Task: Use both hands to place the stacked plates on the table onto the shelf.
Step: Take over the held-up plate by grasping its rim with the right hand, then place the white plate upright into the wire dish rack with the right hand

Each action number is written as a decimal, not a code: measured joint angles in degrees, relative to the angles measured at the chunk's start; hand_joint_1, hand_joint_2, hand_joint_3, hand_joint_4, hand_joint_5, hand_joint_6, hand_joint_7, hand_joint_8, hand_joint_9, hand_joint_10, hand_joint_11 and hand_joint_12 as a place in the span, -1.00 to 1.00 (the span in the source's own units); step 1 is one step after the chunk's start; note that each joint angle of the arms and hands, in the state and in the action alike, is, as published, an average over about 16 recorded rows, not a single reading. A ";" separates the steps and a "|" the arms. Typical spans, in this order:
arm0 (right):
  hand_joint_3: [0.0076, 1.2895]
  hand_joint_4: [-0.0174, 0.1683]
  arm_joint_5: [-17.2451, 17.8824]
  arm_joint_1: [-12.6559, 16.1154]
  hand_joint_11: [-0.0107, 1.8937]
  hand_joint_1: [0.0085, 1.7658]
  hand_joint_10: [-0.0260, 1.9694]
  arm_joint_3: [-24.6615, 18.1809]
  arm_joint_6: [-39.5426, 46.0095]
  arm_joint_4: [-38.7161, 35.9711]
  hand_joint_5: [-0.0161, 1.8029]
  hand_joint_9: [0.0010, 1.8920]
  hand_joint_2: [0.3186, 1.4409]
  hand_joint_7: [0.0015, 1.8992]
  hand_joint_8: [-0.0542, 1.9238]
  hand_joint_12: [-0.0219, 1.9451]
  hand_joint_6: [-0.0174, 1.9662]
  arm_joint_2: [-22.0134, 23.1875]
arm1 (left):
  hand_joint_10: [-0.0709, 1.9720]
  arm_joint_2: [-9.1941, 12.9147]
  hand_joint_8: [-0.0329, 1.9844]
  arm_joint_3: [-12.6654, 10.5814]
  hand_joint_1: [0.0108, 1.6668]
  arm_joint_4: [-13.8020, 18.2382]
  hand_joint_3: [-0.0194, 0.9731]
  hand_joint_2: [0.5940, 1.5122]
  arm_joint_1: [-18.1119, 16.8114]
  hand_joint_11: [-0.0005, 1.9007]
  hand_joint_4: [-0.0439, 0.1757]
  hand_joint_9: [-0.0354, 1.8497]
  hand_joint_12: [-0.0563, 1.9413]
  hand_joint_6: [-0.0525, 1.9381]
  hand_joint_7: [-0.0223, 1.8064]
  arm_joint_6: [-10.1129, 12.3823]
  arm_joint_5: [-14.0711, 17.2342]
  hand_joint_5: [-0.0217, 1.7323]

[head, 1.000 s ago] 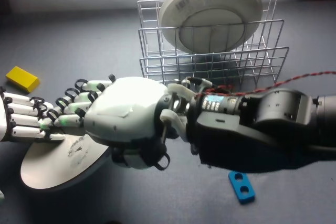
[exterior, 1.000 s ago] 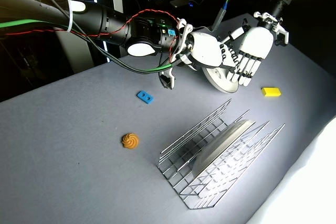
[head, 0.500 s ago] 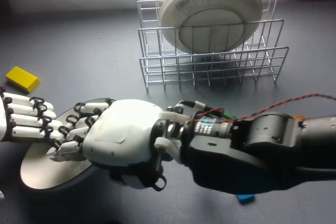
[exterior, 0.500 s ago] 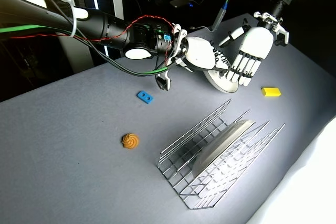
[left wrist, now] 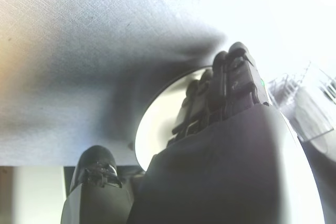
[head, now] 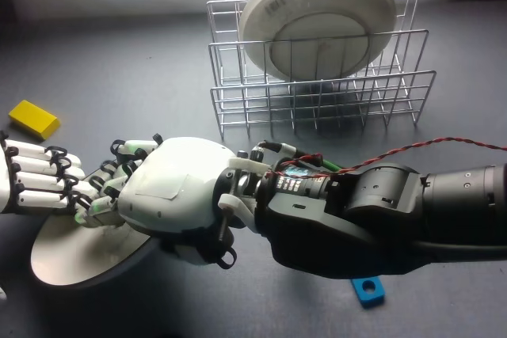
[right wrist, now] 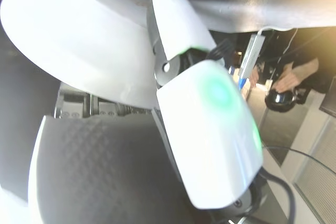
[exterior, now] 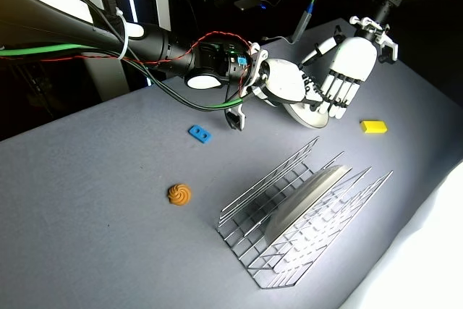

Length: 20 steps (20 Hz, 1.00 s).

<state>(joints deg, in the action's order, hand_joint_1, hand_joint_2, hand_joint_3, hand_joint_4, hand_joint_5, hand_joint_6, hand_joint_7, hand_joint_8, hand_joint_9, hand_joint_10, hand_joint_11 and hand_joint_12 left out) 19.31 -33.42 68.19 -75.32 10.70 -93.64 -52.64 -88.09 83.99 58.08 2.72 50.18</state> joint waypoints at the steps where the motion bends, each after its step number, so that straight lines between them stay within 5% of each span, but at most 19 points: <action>1: -0.99 -0.82 0.28 0.03 -0.79 0.51 -0.93 0.20 -0.02 -0.03 -0.43 -0.48 0.48 -0.47 -0.88 0.14 -0.87 -0.12 | -0.91 0.00 -0.99 0.00 -0.99 0.01 -0.96 -0.02 0.00 -0.98 -0.68 -0.94 -0.94 -0.97 -0.99 0.01 0.01 -0.99; 11: -0.99 -0.77 2.62 0.33 -0.25 0.43 -0.77 0.53 -0.31 -0.55 -0.16 -0.02 0.30 -0.15 -0.39 0.26 -0.40 -0.21 | -0.91 0.12 -0.99 0.21 -0.99 1.31 -0.96 -0.02 -1.37 -0.98 -0.69 -0.94 -0.94 -0.98 -0.99 0.14 0.01 -0.99; 20: -0.99 -0.74 3.03 0.52 -0.06 0.41 -0.19 0.52 -0.44 -0.78 -0.14 0.04 0.21 -0.11 -0.04 0.29 -0.19 0.32 | -0.92 1.44 -0.97 1.14 -0.99 4.20 -0.96 -0.01 -5.78 -0.98 -0.66 -0.95 -0.94 -0.96 -0.98 1.08 0.73 -0.98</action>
<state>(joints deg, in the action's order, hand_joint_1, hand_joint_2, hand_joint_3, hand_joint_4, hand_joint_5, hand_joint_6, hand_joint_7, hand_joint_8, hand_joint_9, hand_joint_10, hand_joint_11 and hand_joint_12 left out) 22.35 -32.90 68.71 -75.76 9.92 -93.33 -51.20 -86.95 88.19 52.31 3.79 50.91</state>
